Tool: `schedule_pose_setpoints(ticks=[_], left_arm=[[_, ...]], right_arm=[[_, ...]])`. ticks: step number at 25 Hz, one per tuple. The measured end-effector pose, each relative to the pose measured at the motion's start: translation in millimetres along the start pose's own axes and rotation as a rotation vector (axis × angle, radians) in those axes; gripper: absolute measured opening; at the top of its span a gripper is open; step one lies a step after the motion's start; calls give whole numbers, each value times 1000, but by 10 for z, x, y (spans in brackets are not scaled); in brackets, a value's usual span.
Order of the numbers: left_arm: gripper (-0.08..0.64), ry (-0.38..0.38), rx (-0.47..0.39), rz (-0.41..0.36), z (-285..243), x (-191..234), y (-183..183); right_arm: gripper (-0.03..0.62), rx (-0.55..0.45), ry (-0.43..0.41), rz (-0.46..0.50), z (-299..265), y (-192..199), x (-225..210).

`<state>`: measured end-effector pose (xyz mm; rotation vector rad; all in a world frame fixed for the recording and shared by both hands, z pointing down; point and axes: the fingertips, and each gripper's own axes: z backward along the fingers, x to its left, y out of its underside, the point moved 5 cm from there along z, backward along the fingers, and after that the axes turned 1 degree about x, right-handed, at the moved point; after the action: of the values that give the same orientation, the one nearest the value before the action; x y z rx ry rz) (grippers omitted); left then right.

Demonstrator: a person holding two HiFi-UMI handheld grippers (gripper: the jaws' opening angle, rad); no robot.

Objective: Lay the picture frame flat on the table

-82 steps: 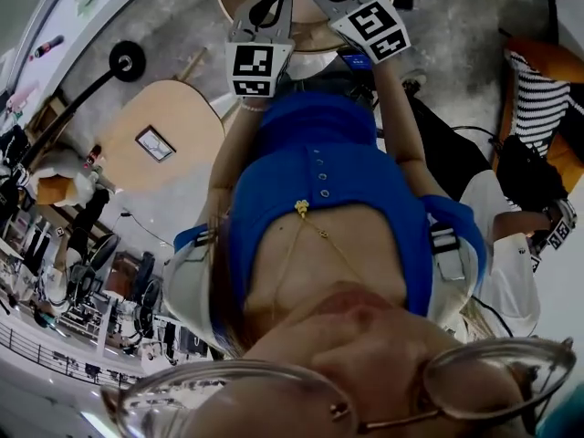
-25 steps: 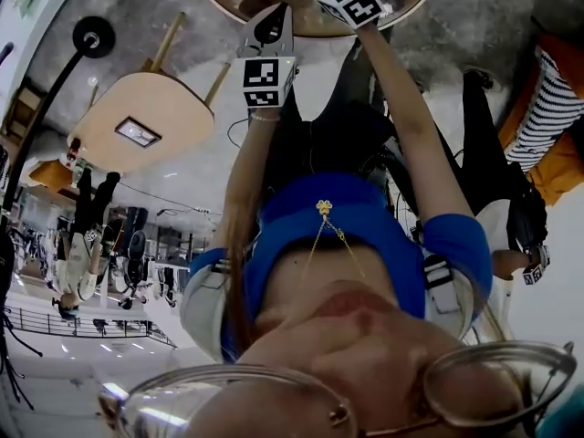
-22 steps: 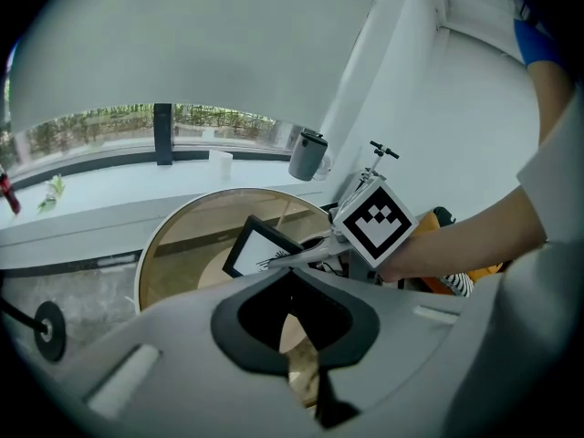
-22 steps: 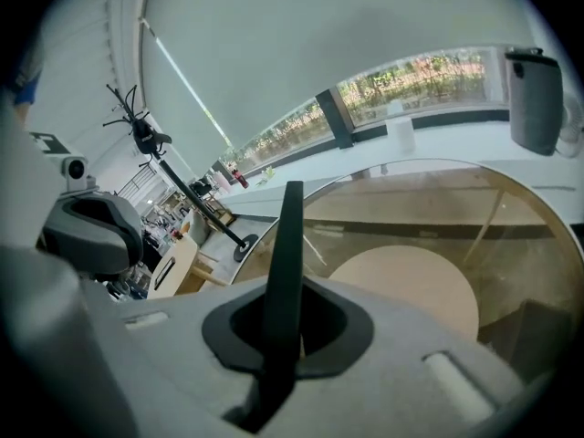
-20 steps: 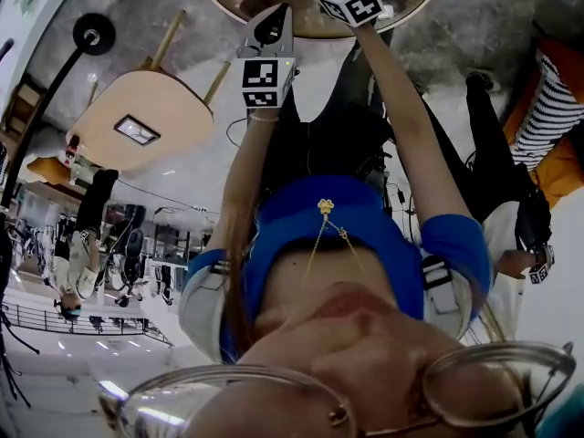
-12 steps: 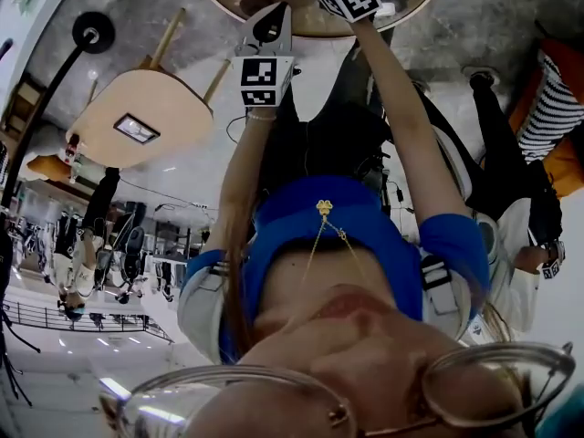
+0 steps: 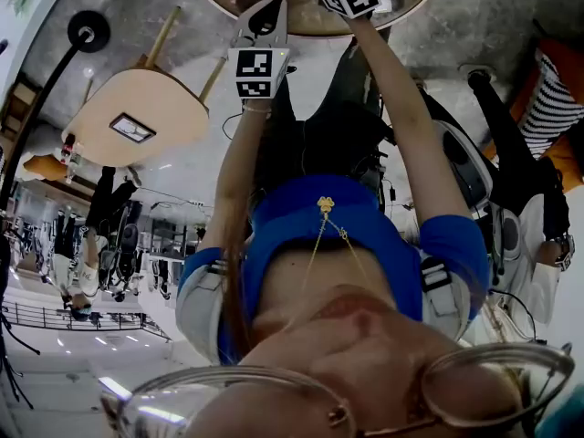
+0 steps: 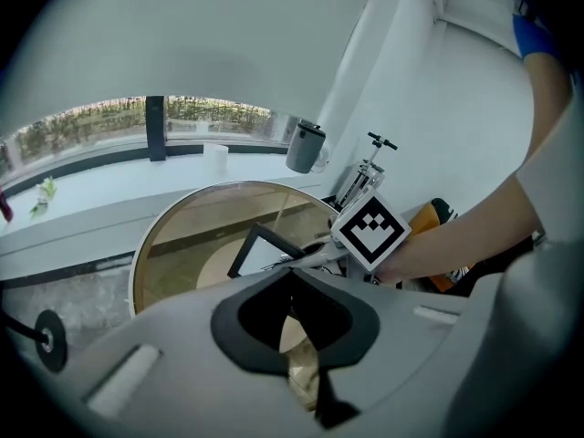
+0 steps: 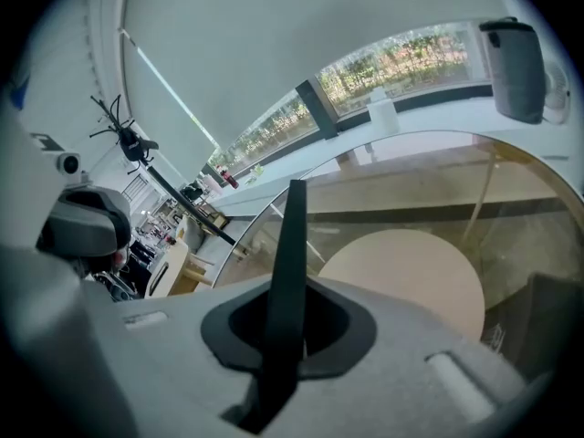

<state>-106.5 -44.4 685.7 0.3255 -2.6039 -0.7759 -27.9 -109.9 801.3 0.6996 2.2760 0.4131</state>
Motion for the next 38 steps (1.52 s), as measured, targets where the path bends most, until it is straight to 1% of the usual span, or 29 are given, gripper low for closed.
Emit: schedule_pose_setpoints(ticks=[2,6,10,13,22,25,28,31,38], left_arm=[[-3,9,7,-10,-14,0,2],[-3,9,9,-15,-15,8,-9],[-3,9,11,-11,-13,8,0],[-3,14,17,-14,-20,10,-6],[-3,10,46,-17,-53,-22,53],[-3,13,55,-16,-53,-42,56],[-3,10,68,-14,-61,-34,73],[-3,6,72,-8,-76,-13,45],[-3,11,83,-11,-102,-43,80]], right_arm=[[30,1,25,51,4,-12,-7],[74,13,87,194,-1,-16,26],[88,6,141,308,-13,1,28],[104,-15,181,353,2,-24,23],[152,-64,279,419,13,42,-16],[161,-71,280,421,24,45,-35],[164,-78,261,401,27,40,-67],[180,-96,256,377,42,11,-150],[230,-104,280,272,76,30,-312]])
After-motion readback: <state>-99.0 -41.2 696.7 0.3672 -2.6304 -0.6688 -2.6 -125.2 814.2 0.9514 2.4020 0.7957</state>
